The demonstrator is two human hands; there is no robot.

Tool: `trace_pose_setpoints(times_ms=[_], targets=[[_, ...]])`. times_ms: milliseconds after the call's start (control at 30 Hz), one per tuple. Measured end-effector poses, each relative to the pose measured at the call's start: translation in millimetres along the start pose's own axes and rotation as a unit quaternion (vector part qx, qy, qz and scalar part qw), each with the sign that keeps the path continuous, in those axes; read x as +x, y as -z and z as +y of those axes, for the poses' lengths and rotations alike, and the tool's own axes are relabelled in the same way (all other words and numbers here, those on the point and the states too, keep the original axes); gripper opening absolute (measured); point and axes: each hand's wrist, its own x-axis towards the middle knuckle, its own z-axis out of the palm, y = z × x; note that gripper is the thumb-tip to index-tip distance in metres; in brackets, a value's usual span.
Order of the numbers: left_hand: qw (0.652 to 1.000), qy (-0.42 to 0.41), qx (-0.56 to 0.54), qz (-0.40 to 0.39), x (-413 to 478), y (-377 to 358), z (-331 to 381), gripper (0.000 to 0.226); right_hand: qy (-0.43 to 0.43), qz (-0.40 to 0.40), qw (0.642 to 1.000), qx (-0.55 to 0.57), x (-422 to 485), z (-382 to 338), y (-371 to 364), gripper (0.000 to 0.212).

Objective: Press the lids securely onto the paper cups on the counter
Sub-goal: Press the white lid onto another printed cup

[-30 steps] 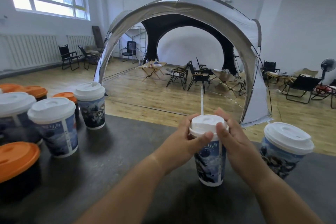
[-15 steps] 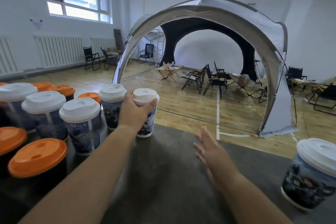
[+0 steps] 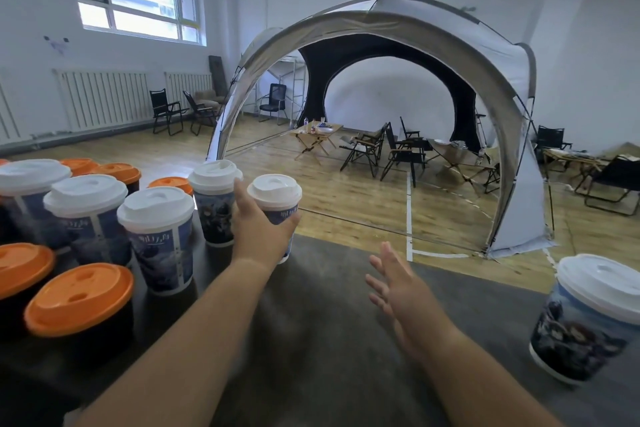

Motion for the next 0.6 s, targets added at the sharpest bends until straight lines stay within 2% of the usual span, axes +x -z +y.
trace_pose_setpoints(times_ms=[67, 133, 167, 233, 300, 433, 500, 533, 600], targets=[[0.999, -0.005, 0.035, 0.032, -18, -2, 2, 0.11, 0.001, 0.01, 1.0, 0.009, -5, 2, 3, 0.056], [0.995, -0.082, 0.025, 0.05, -48, -9, 6, 0.101, 0.004, 0.019, 1.0, 0.021, -15, 3, 7, 0.057], [0.992, -0.125, 0.004, 0.025, -66, -14, 10, 0.095, 0.006, 0.026, 0.999, 0.029, -21, 3, 11, 0.058], [0.981, -0.157, -0.049, -0.103, -100, -26, 20, 0.084, 0.002, 0.04, 0.998, 0.043, -35, 4, 21, 0.062], [0.954, -0.11, -0.108, -0.257, -125, -42, 29, 0.073, -0.011, 0.054, 0.997, 0.057, -48, 7, 36, 0.064], [0.906, -0.072, -0.111, -0.403, -160, -81, 40, 0.064, -0.025, 0.126, 0.988, 0.089, -77, 12, 69, 0.043], [0.884, -0.077, -0.094, -0.452, -174, -96, 51, 0.064, 0.015, 0.205, 0.976, 0.078, -96, 18, 92, 0.026], [0.873, -0.081, -0.094, -0.472, -182, -102, 59, 0.064, 0.044, 0.277, 0.958, 0.061, -105, 20, 104, 0.02], [0.854, -0.087, -0.108, -0.501, -195, -115, 78, 0.067, 0.117, 0.418, 0.9, 0.042, -120, 18, 126, 0.018]])
